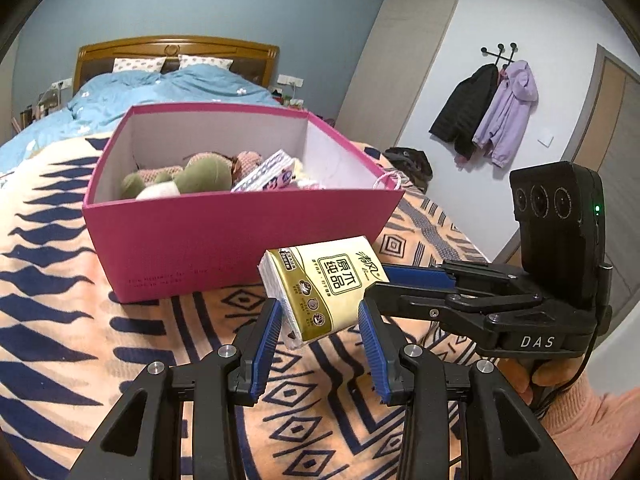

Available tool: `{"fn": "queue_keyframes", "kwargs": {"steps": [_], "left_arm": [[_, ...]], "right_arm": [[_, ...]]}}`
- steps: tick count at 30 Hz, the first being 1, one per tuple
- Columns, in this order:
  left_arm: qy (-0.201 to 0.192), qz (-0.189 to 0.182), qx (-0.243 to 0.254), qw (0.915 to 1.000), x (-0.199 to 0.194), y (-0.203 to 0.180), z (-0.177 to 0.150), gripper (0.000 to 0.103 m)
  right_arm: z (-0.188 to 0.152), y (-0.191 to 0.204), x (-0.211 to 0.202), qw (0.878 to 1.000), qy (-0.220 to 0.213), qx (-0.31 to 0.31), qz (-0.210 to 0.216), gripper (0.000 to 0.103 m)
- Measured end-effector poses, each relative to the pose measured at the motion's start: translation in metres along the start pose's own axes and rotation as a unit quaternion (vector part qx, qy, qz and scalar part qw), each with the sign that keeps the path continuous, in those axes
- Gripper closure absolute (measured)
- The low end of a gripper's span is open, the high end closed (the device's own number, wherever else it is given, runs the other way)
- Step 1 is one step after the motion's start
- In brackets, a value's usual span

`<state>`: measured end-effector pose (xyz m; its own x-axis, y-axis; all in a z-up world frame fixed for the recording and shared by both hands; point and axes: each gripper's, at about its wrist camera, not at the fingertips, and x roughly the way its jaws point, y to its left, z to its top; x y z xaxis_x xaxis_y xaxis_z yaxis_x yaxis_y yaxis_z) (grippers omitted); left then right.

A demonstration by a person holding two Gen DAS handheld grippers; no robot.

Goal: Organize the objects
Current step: 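Carry the cream-and-gold tissue pack with the right gripper over the box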

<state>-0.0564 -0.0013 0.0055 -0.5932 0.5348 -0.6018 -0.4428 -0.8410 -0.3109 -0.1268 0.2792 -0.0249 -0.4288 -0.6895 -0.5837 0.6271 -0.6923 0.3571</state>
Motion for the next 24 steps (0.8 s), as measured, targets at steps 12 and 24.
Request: {"fn": "queue_keyframes", "kwargs": {"steps": [12, 24], "left_arm": [[-0.023, 0.001, 0.003, 0.9997, -0.005, -0.007, 0.017, 0.063], [-0.042, 0.006, 0.01, 0.999, -0.007, -0.012, 0.033, 0.06]], "right_arm": [[0.017, 0.007, -0.005, 1.0, -0.022, -0.018, -0.006, 0.067], [0.033, 0.01, -0.014, 0.998, -0.045, -0.03, -0.011, 0.065]]}}
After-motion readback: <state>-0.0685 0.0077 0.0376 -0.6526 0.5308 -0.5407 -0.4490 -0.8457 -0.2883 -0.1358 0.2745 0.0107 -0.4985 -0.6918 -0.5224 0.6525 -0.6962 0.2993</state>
